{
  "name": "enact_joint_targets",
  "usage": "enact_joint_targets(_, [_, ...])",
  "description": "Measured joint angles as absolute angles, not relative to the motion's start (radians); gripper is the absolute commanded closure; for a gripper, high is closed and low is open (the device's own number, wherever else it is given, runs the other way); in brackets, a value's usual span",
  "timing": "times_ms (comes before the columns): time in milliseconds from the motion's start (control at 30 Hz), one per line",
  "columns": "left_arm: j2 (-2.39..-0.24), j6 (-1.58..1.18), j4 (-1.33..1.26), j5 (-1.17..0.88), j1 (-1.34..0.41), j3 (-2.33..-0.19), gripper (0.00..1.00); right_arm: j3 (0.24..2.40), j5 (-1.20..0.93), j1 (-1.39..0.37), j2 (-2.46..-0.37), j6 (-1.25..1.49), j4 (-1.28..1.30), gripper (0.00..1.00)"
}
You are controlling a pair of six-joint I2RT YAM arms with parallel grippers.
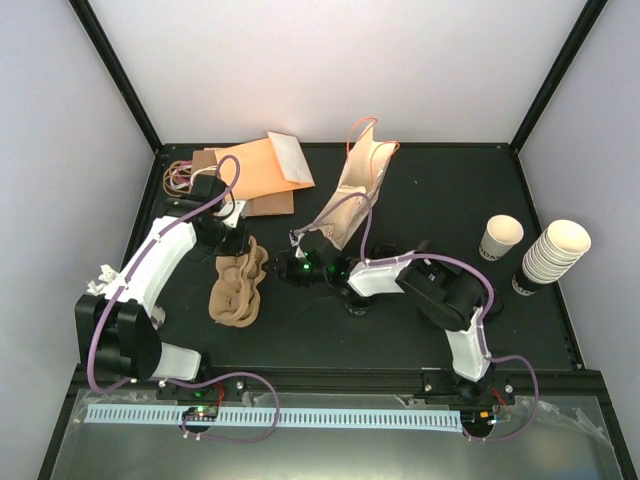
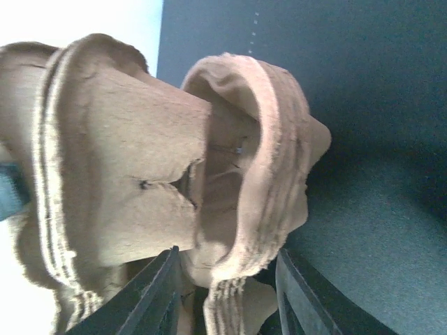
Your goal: Pack the takeout coffee
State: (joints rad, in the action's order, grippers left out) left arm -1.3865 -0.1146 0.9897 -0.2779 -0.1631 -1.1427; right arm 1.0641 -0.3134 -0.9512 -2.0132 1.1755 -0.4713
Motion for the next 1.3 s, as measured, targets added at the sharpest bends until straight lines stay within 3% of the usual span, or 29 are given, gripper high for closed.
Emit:
enact_joint_targets(267, [-1.385, -0.115, 0.994, -0.273, -0.163, -1.143, 0.96, 1.059, -0.318, -0.951, -1.975, 1.129, -0.518, 0.51])
enact_joint_targets(633, [-1.38, -0.115, 0.994, -0.273, -0.163, -1.143, 0.96, 1.059, -0.356, -0.951, -1.975, 1.124, -0.603, 0.49])
enact_joint_targets(1300, [-1.381, -0.115, 0.994, -0.274, -0.163, -1.143, 0.97, 1.142, -0.403, -0.96, -2.017, 1.129, -0.59, 0.67])
